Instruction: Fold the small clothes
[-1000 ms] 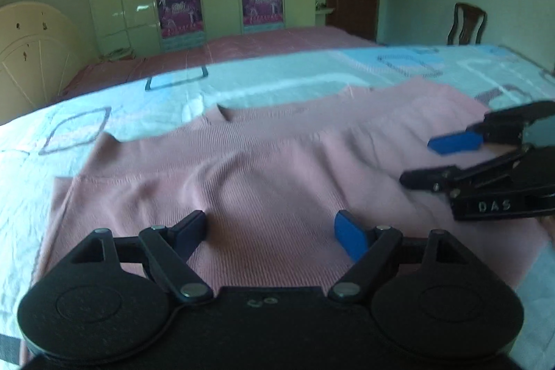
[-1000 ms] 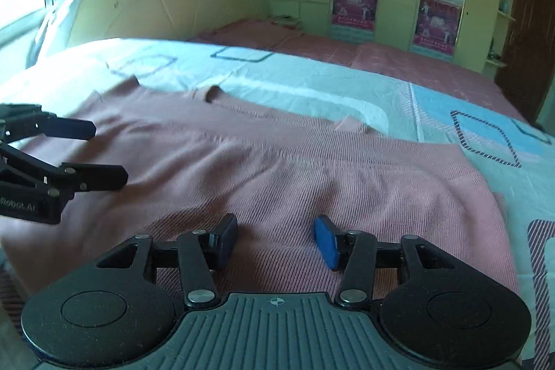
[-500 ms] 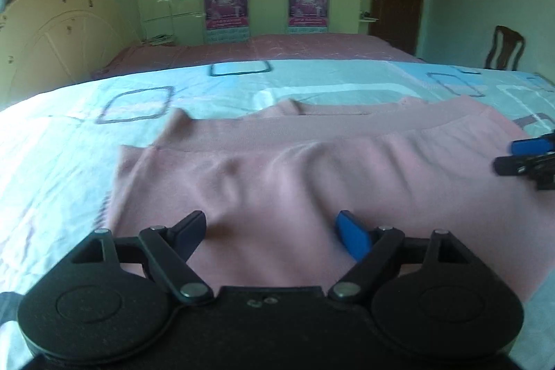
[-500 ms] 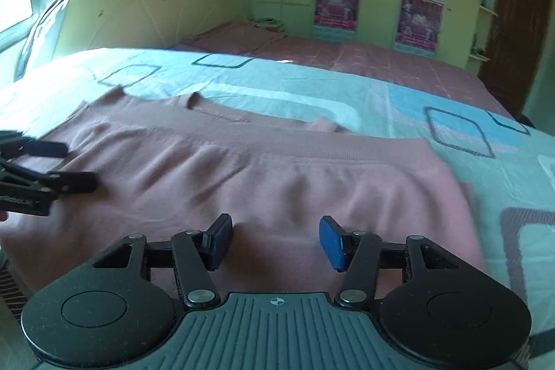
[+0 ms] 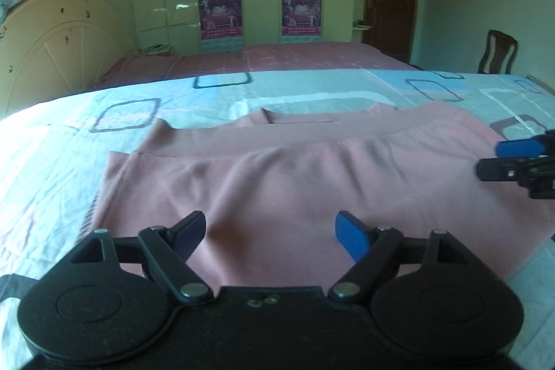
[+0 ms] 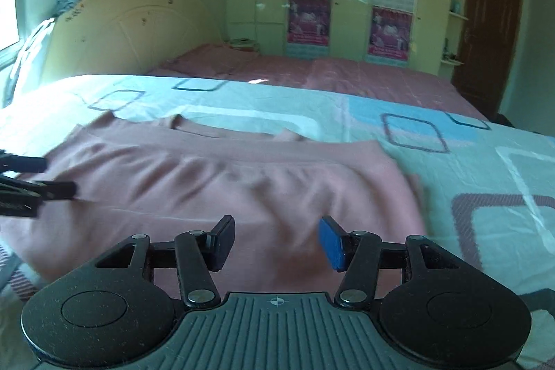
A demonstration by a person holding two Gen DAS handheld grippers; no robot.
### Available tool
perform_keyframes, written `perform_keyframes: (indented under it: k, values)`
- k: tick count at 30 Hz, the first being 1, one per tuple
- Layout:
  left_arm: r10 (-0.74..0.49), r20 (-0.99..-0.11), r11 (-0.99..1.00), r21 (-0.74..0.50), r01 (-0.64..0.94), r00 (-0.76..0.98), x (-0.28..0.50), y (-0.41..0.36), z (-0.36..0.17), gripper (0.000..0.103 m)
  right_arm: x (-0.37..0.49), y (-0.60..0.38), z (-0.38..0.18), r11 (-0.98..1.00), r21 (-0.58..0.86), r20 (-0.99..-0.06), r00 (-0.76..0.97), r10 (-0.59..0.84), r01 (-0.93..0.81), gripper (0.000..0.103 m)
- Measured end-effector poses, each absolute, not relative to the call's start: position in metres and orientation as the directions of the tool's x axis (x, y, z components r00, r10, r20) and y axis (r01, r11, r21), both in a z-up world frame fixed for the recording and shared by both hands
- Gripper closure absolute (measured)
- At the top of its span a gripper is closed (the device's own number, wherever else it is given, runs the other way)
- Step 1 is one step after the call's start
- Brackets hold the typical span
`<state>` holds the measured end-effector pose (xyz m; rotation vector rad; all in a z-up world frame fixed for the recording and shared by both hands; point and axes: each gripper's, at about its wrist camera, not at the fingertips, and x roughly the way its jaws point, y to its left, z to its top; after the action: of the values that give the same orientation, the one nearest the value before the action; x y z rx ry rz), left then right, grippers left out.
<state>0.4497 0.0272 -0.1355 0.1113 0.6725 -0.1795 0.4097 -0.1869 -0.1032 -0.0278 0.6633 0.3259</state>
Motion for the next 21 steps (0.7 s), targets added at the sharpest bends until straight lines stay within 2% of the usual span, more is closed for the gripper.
perform_keyframes:
  k: [2, 4, 7, 11, 17, 21]
  values:
    - [-0.121, -0.663, 0.974, 0.063, 0.216, 0.739, 0.449, 0.012, -0.144, 0.022, 0.415, -0.165, -0.114, 0.937, 0.067, -0.663, 0.686, 0.299, -0.343, 0.049]
    - [-0.093, -0.685, 0.971, 0.099, 0.219, 0.722, 0.447, 0.004, -0.152, 0.022, 0.414, -0.151, -0.131, 0.937, 0.000, -0.714, 0.657, 0.244, -0.349, 0.049]
    - [-0.073, -0.683, 0.965, 0.134, 0.224, 0.726, 0.436, 0.002, -0.146, 0.022, 0.401, -0.146, -0.133, 0.937, -0.048, -0.710, 0.672, 0.212, -0.346, 0.049]
    - [-0.104, -0.650, 0.966, 0.113, 0.232, 0.752, 0.416, 0.004, -0.142, 0.022, 0.384, -0.145, -0.123, 0.931, 0.026, -0.691, 0.667, 0.281, -0.365, 0.049]
    - [-0.071, -0.671, 0.973, 0.116, 0.199, 0.738, 0.403, 0.014, -0.150, 0.022, 0.369, -0.140, -0.135, 0.911, 0.008, -0.719, 0.630, 0.292, -0.413, 0.049]
    - [-0.018, -0.662, 0.983, 0.125, 0.134, 0.750, 0.391, 0.045, -0.149, 0.020, 0.362, -0.176, -0.134, 0.936, -0.014, -0.728, 0.645, 0.231, -0.351, 0.049]
